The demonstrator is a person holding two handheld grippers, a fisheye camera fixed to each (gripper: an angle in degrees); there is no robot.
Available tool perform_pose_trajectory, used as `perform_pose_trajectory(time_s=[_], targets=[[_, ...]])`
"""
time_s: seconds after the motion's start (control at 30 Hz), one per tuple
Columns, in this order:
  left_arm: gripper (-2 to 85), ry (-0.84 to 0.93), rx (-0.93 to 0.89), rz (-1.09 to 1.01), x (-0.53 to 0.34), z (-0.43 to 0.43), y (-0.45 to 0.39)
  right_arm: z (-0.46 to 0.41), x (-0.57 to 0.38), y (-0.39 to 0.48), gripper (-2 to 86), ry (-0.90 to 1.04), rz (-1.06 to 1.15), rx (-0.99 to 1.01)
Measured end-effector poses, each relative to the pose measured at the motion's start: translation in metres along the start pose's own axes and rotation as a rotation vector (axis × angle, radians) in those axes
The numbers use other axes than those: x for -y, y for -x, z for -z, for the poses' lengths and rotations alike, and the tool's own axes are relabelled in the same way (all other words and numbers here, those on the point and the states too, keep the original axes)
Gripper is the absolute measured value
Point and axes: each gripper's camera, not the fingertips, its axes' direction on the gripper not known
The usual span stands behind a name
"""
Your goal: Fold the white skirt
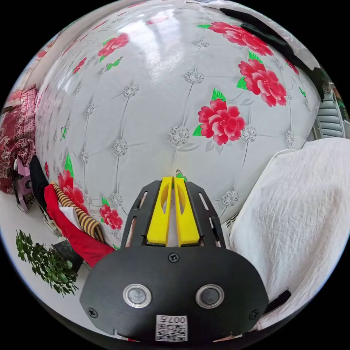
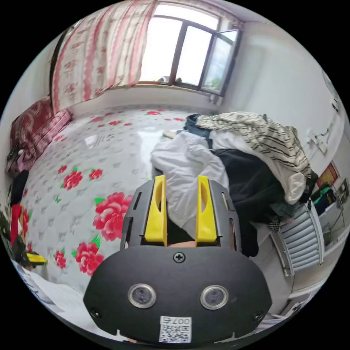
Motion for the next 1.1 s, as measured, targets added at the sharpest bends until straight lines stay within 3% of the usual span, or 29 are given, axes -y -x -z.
perform_pose_trajectory(time_s=[0.13, 0.17, 0.23, 0.3, 0.43, 0.5, 0.57, 0.63, 0.7, 0.8, 1.0, 1.1], targets=[[-0.9, 0.021, 0.033, 0.041, 0.005, 0.001, -0.011, -0.062, 0.011, -0.051, 7.7, 0.246, -0.144, 0.104], [-0.9, 0.008, 0.022, 0.086, 0.003, 0.002, -0.011, -0.083, 0.007, -0.049, 5.3, 0.362, -0.132, 0.226], [-0.9, -0.021, 0.005, 0.168, -0.005, 0.004, -0.009, -0.081, -0.005, -0.026, 1.9, 0.326, -0.076, 0.377], [-0.9, -0.028, -0.063, 0.226, -0.015, 0.009, -0.008, -0.061, -0.028, 0.042, 0.6, 0.271, 0.155, 0.562], [-0.2, -0.216, -0.199, 0.342, -0.053, 0.043, -0.01, -0.041, -0.094, 0.169, 0.1, 0.438, 0.462, 0.848], [1.5, -0.284, -0.229, 0.362, -0.065, 0.056, -0.012, -0.016, -0.156, 0.261, 0.2, 0.582, 0.721, 1.013], [5.2, -0.338, -0.264, 0.359, -0.075, 0.065, -0.014, 0.01, -0.197, 0.315, 0.8, 0.62, 0.923, 1.062], [6.5, -0.347, -0.269, 0.359, -0.079, 0.068, -0.016, 0.034, -0.22, 0.345, 1.8, 0.619, 1.137, 1.058], [7.5, -0.354, -0.276, 0.348, -0.084, 0.068, -0.019, 0.048, -0.224, 0.354, 3.5, 0.556, 1.306, 0.91], [9.1, -0.366, -0.293, 0.326, -0.091, 0.066, -0.026, 0.044, -0.199, 0.339, 5.1, 0.455, 1.233, 0.798], [12.0, -0.434, -0.358, 0.141, -0.078, 0.076, -0.061, -0.008, -0.176, 0.359, 7.2, 0.574, 1.163, 0.452], [9.0, -0.294, -0.183, 0.039, -0.048, 0.062, -0.086, -0.043, -0.196, 0.375, 6.6, 0.747, 1.146, 0.438]])
